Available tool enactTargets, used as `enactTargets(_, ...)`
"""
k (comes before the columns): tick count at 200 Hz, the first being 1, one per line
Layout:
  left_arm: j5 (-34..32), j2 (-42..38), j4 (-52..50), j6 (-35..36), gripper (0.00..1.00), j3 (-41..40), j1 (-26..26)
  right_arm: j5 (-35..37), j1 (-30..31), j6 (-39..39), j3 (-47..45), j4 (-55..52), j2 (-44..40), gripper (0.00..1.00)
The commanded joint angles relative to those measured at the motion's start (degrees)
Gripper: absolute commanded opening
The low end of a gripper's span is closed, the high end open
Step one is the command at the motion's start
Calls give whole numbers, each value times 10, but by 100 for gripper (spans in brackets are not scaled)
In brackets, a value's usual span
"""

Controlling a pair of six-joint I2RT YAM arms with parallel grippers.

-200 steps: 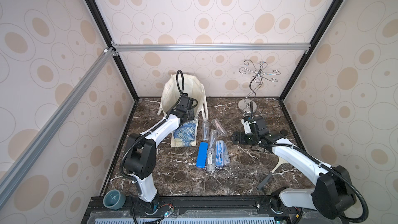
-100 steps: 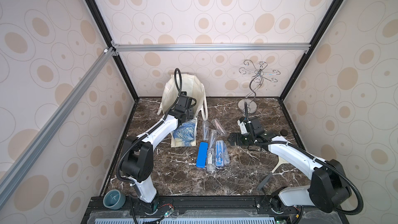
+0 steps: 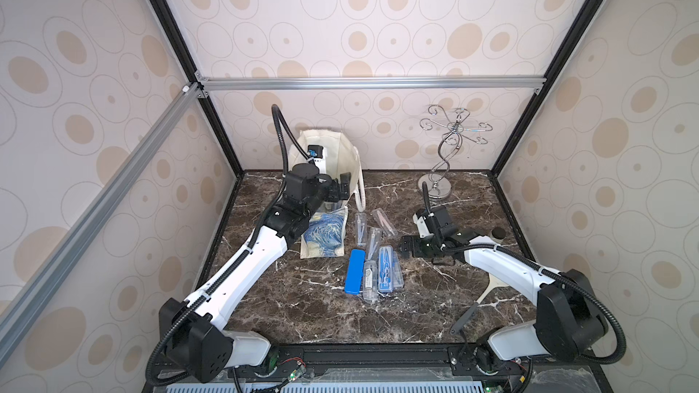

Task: Put the compass set into the canvas bag
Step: Place the compass set in the canvas bag, then move the compass set to the center of the board.

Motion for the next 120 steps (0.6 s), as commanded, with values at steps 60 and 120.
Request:
enactTargets(60,60,-2,107,18,100,-23,-147,7,37,-9,21,-16,31,100)
enactTargets(120,27,84,112,-7,100,-10,-220,5,72,6,30,-2,82,85)
